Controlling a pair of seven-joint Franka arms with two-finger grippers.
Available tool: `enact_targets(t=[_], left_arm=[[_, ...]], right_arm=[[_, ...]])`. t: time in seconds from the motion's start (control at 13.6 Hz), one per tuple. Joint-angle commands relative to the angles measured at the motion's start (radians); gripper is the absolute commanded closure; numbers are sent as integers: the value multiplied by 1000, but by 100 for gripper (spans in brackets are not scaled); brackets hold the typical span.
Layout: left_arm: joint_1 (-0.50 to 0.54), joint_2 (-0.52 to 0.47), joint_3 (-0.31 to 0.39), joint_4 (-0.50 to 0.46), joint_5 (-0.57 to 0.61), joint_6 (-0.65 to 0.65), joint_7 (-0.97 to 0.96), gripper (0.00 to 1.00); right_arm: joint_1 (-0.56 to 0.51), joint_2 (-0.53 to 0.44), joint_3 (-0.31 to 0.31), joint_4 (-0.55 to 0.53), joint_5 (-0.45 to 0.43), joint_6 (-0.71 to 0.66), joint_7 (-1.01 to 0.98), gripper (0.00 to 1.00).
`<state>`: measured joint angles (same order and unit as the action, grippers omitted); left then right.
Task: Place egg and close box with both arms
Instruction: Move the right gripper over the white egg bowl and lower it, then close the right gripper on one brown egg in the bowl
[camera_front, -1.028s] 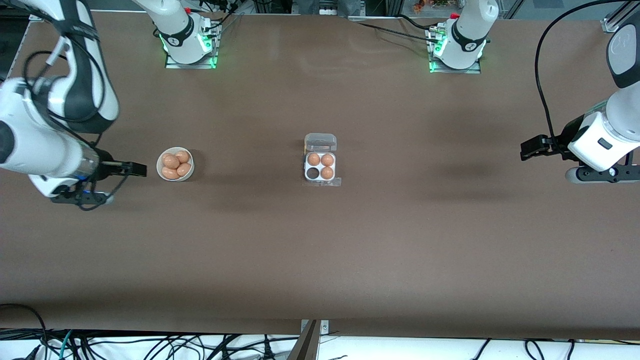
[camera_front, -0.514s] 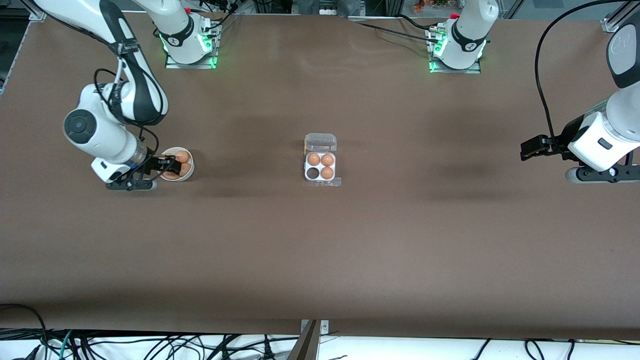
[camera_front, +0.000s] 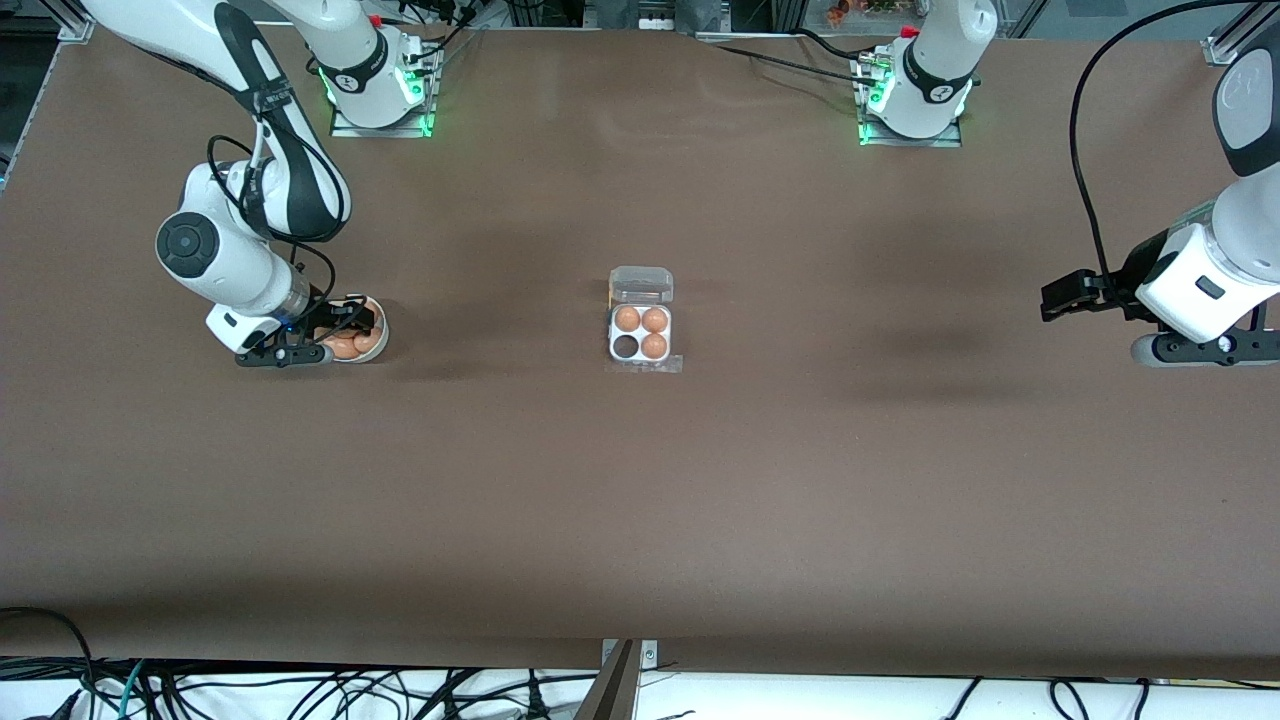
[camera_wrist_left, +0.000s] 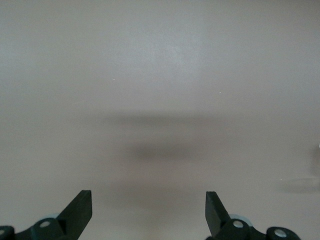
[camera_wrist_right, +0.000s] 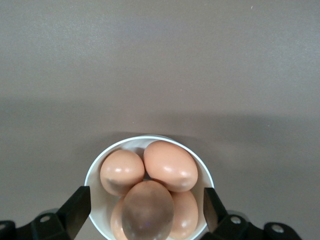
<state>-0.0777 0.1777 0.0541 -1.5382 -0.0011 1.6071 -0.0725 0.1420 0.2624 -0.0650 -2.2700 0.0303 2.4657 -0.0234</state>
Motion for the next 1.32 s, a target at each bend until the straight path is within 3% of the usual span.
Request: enact_targets(t=[0.0, 0.22, 0.37, 0.66, 0.88, 1.25], left_arm=[[6, 13, -3, 30, 4, -9, 22, 0], [6, 13, -3, 30, 6, -9, 22, 0], [6, 13, -2, 30, 4, -9, 22, 0], [6, 13, -3, 30, 4, -9, 22, 0], [6, 13, -2, 29, 4, -9, 22, 0], [6, 13, -3, 29, 4, -9, 22, 0]], right_arm=[[-4, -32, 4, -37, -12, 19, -16, 0], [-4, -29, 5, -37, -12, 19, -16, 1], [-4, -29, 5, -37, -12, 19, -16, 11], [-4, -23, 5, -37, -10, 19, -16, 51], [-4, -15, 5, -37, -10, 18, -20, 57], [-4, -9, 7, -37, -10, 18, -20, 77]])
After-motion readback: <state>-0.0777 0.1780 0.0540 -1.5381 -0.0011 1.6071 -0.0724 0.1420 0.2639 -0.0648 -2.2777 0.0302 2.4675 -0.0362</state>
